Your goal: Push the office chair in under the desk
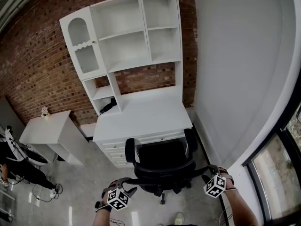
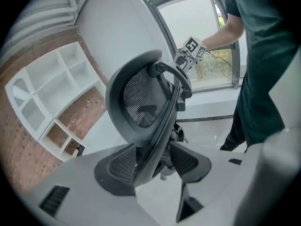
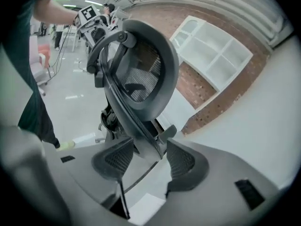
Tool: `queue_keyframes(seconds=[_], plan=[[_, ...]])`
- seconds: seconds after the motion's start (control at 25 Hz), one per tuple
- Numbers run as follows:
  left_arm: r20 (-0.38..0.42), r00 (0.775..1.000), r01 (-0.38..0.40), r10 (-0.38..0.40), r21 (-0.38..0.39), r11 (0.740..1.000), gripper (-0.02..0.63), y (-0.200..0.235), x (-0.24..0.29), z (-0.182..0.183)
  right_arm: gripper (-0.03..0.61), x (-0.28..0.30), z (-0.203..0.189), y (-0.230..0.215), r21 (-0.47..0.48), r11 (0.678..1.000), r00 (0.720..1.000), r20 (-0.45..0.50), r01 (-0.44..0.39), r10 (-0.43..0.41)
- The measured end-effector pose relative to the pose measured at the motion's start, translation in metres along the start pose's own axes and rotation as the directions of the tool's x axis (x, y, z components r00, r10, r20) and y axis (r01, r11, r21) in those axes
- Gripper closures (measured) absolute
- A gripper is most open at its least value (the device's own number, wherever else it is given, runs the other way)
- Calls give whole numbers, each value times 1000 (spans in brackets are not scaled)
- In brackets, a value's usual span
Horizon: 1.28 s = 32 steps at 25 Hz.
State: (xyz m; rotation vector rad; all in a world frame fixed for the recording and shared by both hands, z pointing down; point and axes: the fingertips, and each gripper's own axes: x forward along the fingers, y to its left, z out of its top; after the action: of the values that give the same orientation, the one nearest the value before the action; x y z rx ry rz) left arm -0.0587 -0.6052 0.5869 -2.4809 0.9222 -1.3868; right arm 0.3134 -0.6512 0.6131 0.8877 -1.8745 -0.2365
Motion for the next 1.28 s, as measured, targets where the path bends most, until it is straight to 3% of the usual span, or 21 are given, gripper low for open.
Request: queue_keyframes(seconds=[0.12, 0.28, 0.44, 0.6, 0.76, 1.0, 1.12, 1.28], plan=[[77, 997, -12, 19, -87, 996, 403, 0, -14, 16, 400, -18, 20, 2, 95, 995, 998, 55, 10, -15], [195, 977, -37, 87, -245, 969, 460, 5, -31, 43, 433, -39, 49, 7, 204, 979, 989, 147, 0, -30], [292, 946, -21, 141, -380, 925, 503, 8, -45, 68, 469, -57, 74, 8, 289, 957, 971, 225, 9, -77], [374, 899, -15, 228, -493, 870, 546, 24, -69, 86, 518, -72, 101, 6, 376, 927, 951, 289, -7, -110], [417, 855, -7, 310, -587, 809, 575, 41, -90, 94, 534, -83, 129, 5, 436, 898, 917, 378, -52, -130], [440, 813, 36, 381, -691, 722, 600, 64, -119, 104, 560, -118, 160, -20, 523, 848, 872, 451, -87, -189], [441, 803, 41, 401, -712, 701, 606, 72, -133, 111, 568, -136, 174, -30, 544, 833, 845, 488, -99, -218], [444, 790, 35, 422, -720, 694, 606, 80, -146, 123, 572, -152, 189, -40, 572, 808, 808, 538, -142, -240]])
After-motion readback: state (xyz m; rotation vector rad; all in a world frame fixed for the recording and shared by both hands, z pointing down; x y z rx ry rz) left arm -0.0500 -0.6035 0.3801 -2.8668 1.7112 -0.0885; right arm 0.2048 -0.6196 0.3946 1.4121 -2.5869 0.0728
